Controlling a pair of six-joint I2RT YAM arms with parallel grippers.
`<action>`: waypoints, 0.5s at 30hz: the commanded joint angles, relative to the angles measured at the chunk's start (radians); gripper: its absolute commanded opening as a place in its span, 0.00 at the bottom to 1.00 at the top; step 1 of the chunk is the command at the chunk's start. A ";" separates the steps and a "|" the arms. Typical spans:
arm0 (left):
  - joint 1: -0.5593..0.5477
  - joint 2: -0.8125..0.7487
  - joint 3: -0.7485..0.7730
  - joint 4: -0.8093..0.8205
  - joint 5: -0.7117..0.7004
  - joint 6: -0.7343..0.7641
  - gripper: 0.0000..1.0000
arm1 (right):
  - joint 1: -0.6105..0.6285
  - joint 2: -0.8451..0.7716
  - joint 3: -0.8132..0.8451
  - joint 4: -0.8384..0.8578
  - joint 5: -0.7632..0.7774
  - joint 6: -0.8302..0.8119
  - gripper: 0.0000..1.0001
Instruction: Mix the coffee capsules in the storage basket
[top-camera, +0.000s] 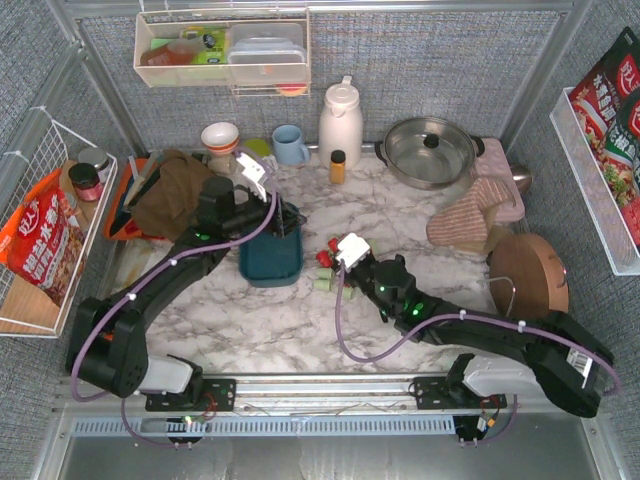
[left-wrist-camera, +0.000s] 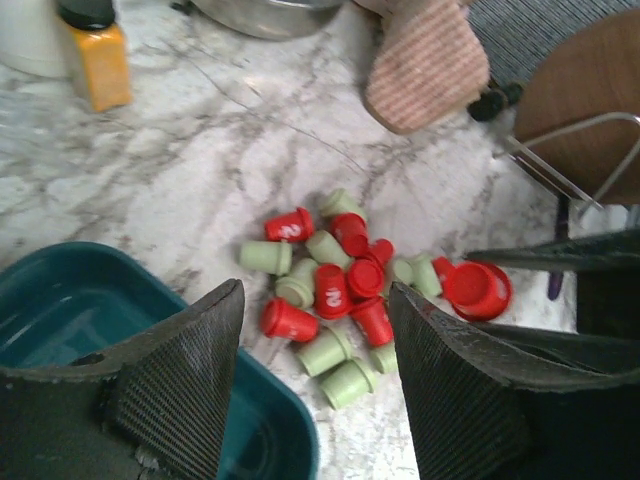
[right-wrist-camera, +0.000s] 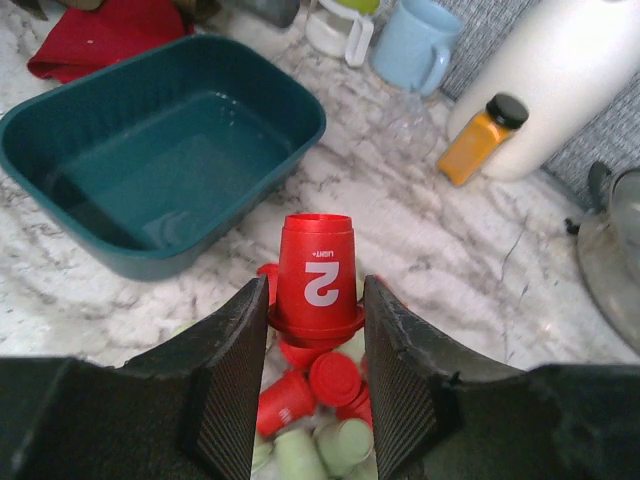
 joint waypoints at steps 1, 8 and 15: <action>-0.048 0.001 0.002 0.003 0.034 -0.031 0.68 | -0.028 0.055 -0.020 0.274 -0.113 -0.121 0.27; -0.112 -0.023 -0.019 0.039 0.041 -0.037 0.67 | -0.061 0.121 -0.029 0.377 -0.218 -0.103 0.27; -0.155 0.013 0.023 -0.044 0.048 -0.013 0.63 | -0.065 0.117 -0.028 0.357 -0.266 -0.120 0.27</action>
